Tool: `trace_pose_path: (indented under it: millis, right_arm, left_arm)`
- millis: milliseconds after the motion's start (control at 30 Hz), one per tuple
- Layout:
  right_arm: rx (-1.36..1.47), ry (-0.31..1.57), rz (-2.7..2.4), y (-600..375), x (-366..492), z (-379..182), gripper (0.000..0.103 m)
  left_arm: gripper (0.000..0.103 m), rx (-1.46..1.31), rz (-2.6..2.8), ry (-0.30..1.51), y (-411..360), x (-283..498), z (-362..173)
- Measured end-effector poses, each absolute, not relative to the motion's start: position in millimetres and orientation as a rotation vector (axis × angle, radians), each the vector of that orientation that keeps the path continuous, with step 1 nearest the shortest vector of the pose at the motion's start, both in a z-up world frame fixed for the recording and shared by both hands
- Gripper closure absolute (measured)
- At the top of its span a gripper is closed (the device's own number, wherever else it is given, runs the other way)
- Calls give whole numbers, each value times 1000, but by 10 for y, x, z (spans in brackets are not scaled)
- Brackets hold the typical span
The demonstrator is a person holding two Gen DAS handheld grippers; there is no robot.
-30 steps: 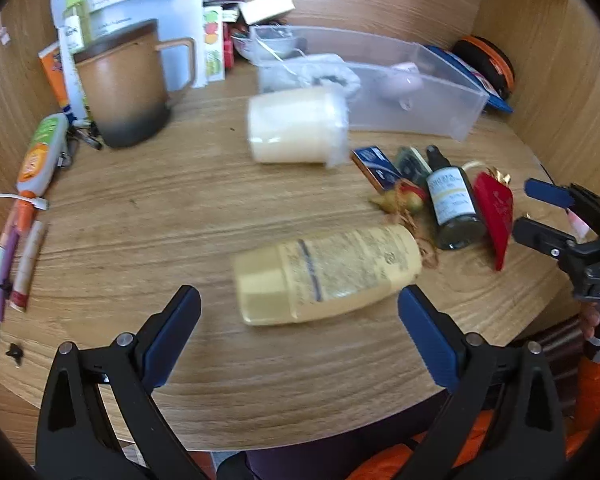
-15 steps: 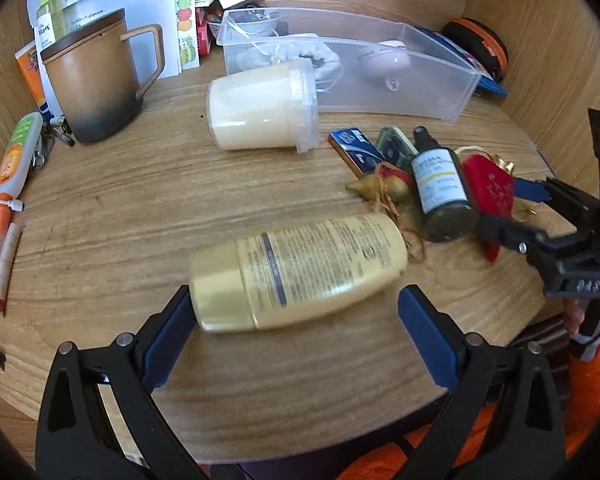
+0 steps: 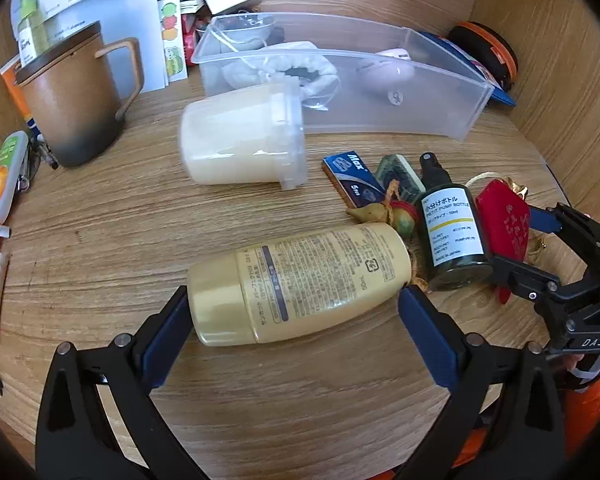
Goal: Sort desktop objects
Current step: 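Move the left tool to the yellow sunscreen bottle while the right tool reaches the red pouch, then grasp and lift the yellow bottle with the left tool while the right tool lifts the red pouch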
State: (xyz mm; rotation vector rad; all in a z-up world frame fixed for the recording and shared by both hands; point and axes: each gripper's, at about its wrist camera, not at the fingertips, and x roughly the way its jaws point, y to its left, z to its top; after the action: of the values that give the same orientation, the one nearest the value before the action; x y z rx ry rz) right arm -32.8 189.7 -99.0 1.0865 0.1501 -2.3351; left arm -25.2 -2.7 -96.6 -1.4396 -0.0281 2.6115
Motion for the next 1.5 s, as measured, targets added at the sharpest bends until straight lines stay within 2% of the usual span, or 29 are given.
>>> trace_pose_path:
  millis: [233,300,367,433,500,567,633,800,900,967,1000,1067,1100,1133,1267,1367,1500]
  right_arm:
    - [1084,135,-2328,1890,-364,-983,21]
    - [1086,131,-2330,1895,-371,-986,21]
    - [1084,122,-2331,1910,-373,-984,21]
    - [1086,108,-2329,1935,-388,-982,21]
    - [1093,94,-2324,1958,-417,-983,20]
    - [1098,77,-2321,1971,-439,-982,20]
    - [1097,57,-2316,1984,-445,-978,20]
    - [1096,63,-2325,1983,-426,-985,20]
    - [1093,75,-2338,1991,-417,-977,21]
    - [1090,67,-2343,2014,-417,-970,21]
    - [1090,63,-2345,2018,-423,-967,21]
    - [1091,54,-2351,2034,-435,-959,21]
    - [1092,48,-2351,2040,-445,-955,21]
    - [1092,43,-2352,2040,-451,-951,21]
    - [1079,33,-2360,2037,-476,-915,21]
    - [1062,28,-2374,2035,-495,-873,22]
    - [1048,3,-2387,2072,-530,-823,32]
  left_arm:
    - [2,-1431,2631,27,14,-338,-926]
    - [13,-1381,2653,54,-15,-288,-849]
    - [32,-1363,2648,95,-44,-254,-770]
    - [36,-1358,2624,168,-51,-250,-734]
    - [33,-1354,2616,237,-46,-257,-714]
    - [21,-1351,2574,306,-4,-307,-716]
    - [17,-1348,2516,345,31,-384,-742]
    - [14,-1425,2367,444,210,-582,-942]
    - [16,-1399,2386,464,278,-633,-936]
    - [35,-1375,2400,452,301,-651,-928]
    - [38,-1375,2396,420,300,-666,-929]
    - [55,-1378,2401,394,297,-677,-926]
    - [58,-1380,2396,375,288,-674,-925]
    - [61,-1390,2399,358,285,-676,-925]
    - [62,-1406,2404,301,223,-612,-915]
    - [66,-1414,2394,163,82,-554,-860]
    - [75,-1386,2408,64,-57,-478,-755]
